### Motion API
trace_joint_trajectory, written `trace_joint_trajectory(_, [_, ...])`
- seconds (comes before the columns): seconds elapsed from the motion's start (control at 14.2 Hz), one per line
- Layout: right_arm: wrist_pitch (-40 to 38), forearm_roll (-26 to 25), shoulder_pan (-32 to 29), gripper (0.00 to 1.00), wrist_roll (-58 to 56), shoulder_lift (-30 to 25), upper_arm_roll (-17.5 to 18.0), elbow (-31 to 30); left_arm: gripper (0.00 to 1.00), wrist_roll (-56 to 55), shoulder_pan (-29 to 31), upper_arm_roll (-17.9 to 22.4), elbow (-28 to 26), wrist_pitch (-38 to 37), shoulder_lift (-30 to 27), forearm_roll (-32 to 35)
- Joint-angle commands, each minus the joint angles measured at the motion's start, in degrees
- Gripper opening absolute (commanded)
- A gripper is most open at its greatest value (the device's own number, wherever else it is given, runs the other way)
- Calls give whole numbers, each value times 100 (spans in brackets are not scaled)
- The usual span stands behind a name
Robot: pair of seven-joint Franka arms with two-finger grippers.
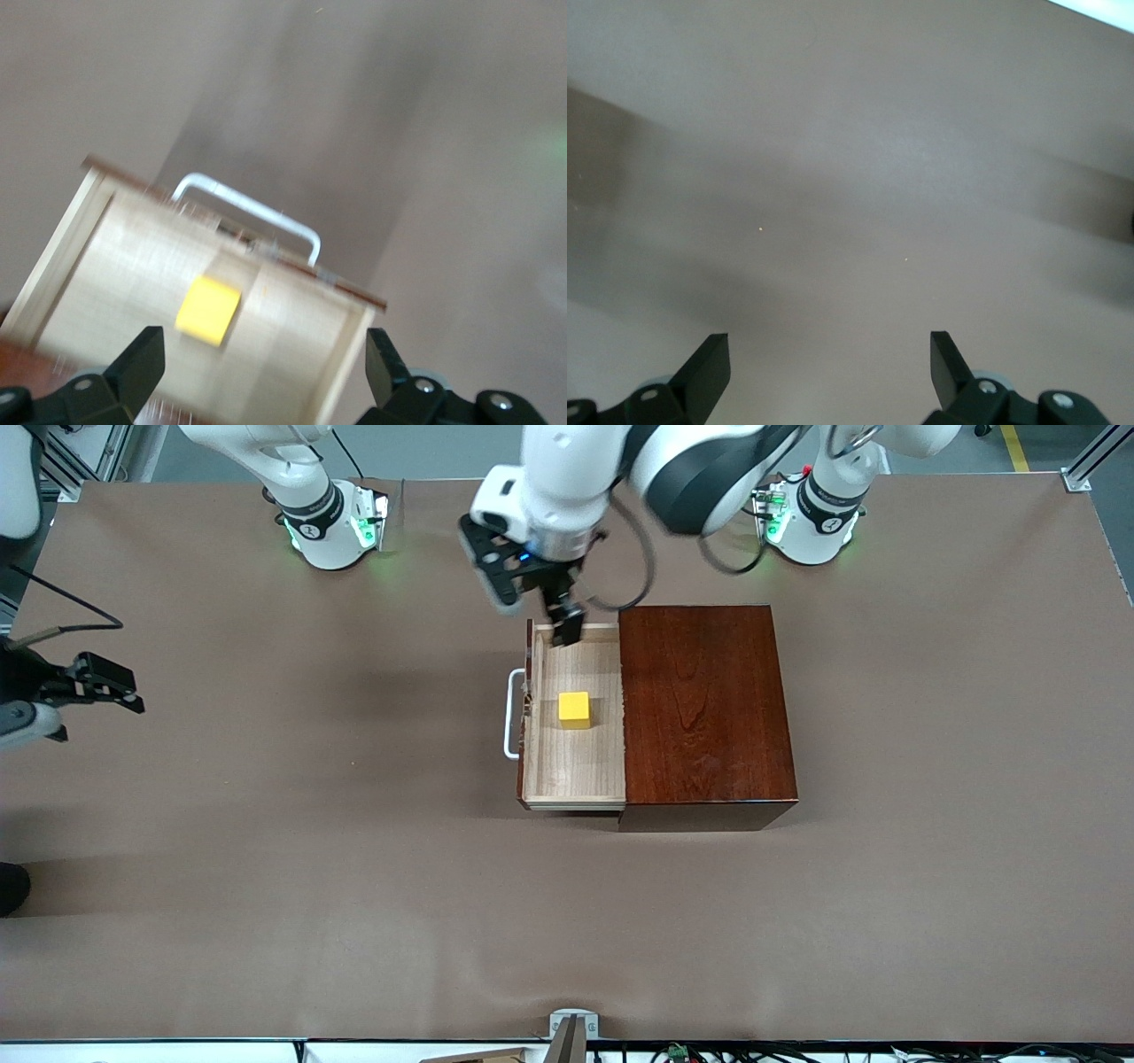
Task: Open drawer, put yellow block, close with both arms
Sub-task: 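Lower the left gripper to the drawer front beside the handle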
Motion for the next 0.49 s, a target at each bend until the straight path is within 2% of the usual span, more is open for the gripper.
trace_joint_trajectory(0.0, [108,67,-306,100,408,-513,350,-564,100,763,-221,92,524,271,625,145])
trace_joint_trajectory(0.14, [73,67,-456,100,811,-663,508,-731,100,1266,-387,197,665,334,986,206])
trace_joint_trajectory(0.42, [38,67,-430,100,1427,-892,535,-863,100,2233,-678,689,666,781,1338,382])
